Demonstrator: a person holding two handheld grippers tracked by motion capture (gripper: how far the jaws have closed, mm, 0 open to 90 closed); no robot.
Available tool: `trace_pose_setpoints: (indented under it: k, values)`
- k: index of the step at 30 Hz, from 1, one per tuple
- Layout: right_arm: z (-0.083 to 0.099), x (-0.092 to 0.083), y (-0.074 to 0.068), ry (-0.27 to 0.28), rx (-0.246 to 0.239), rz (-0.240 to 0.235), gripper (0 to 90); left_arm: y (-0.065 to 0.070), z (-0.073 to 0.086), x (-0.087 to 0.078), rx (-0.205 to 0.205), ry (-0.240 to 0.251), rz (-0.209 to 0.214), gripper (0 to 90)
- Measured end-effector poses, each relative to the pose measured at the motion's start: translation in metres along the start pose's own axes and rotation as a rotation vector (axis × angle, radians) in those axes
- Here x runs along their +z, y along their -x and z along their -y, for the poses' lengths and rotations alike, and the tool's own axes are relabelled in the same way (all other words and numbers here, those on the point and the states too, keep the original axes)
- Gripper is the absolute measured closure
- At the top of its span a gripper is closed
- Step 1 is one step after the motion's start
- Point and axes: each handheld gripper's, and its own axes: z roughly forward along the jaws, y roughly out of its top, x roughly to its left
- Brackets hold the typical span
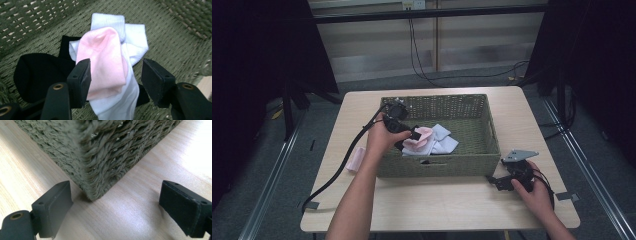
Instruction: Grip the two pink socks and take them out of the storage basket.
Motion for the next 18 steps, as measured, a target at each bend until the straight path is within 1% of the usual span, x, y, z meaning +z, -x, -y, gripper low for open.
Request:
trace_pose_setpoints:
  k: [1,3,5,7,9,10,11,13,14,15,16,18]
  values:
    - [0.000,0.000,0.000,0.000,0.000,0.000,10.2,0.000,0.000,0.000,0.000,0.000,0.000,40.6]
    - [0.000,0.000,0.000,-0.001,0.000,0.000,10.2,0.003,-0.004,0.004,0.022,-0.022,0.001,40.4]
    - [0.000,0.000,0.000,-0.001,0.002,0.000,10.2,0.004,-0.005,0.006,0.017,-0.020,0.004,39.8]
    - [0.000,0.000,0.000,0.000,0.006,0.001,10.2,0.002,-0.006,0.011,0.012,-0.033,0.008,39.4]
    - [0.000,0.000,0.000,0.000,0.005,0.000,10.2,0.002,-0.007,0.013,0.011,-0.035,0.004,39.0]
    - [0.000,0.000,0.000,0.000,0.005,0.000,10.2,0.001,-0.007,0.014,0.017,-0.040,0.005,38.7]
    - [0.000,0.000,0.000,-0.001,0.002,0.000,10.2,0.001,-0.006,0.019,0.011,-0.050,0.015,37.7]
    - [0.000,0.000,0.000,-0.001,0.002,-0.001,10.2,0.001,-0.006,0.022,0.011,-0.054,0.017,37.3]
    - [0.000,0.000,0.000,-0.001,0.002,0.000,10.2,0.001,-0.006,0.025,0.014,-0.064,0.010,36.8]
    - [0.000,0.000,0.000,-0.001,0.002,-0.001,10.2,0.000,-0.005,0.030,0.016,-0.070,-0.013,35.4]
    - [0.000,0.000,0.000,-0.001,0.002,-0.001,10.2,-0.001,-0.005,0.031,0.022,-0.084,-0.025,34.5]
    - [0.000,0.000,0.000,-0.001,0.002,-0.001,10.2,-0.002,-0.005,0.033,0.022,-0.085,-0.025,33.3]
